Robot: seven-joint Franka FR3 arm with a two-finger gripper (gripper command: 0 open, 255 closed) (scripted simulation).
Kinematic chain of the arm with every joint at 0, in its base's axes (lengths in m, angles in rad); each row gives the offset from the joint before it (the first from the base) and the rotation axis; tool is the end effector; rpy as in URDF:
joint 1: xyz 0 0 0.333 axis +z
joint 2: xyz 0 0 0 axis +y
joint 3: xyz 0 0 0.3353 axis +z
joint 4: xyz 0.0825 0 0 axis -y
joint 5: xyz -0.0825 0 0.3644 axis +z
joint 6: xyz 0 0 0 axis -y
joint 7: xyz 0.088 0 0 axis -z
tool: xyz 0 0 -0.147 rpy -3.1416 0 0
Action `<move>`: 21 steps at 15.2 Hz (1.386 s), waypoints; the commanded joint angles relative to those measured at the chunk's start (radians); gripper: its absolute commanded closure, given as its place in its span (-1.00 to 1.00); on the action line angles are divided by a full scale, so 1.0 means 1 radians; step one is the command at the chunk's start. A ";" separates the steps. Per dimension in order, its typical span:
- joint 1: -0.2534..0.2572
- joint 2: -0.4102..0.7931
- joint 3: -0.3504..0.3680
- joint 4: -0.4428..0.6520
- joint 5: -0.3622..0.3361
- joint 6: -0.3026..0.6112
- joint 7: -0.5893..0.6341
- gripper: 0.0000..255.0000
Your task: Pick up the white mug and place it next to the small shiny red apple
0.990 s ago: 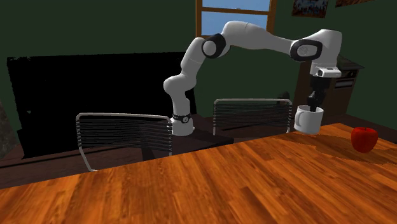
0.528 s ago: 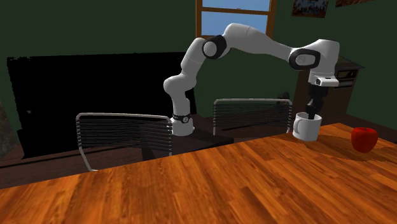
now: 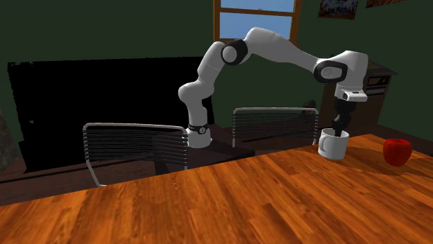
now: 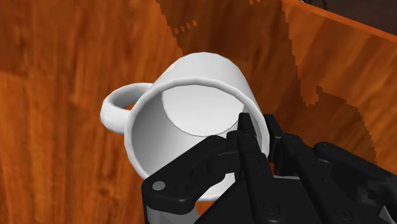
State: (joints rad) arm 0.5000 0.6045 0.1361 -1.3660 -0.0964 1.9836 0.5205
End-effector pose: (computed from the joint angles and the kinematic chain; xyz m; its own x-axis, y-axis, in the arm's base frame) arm 0.5926 0.4025 0.3531 0.9915 0.1285 0.0220 0.1285 -0.9917 0.0010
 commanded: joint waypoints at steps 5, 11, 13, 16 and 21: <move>0.000 0.000 0.000 0.000 0.000 0.001 0.000 -1.00; 0.000 -0.010 0.001 0.018 0.002 -0.027 -0.001 -1.00; 0.001 -0.025 0.003 0.060 0.004 -0.085 -0.003 -1.00; 0.002 -0.030 0.003 0.079 0.005 -0.108 -0.004 -1.00; 0.002 -0.030 0.003 0.079 0.005 -0.108 -0.004 -1.00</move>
State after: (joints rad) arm 0.5020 0.5744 0.1394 -1.2868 -0.0911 1.8755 0.5162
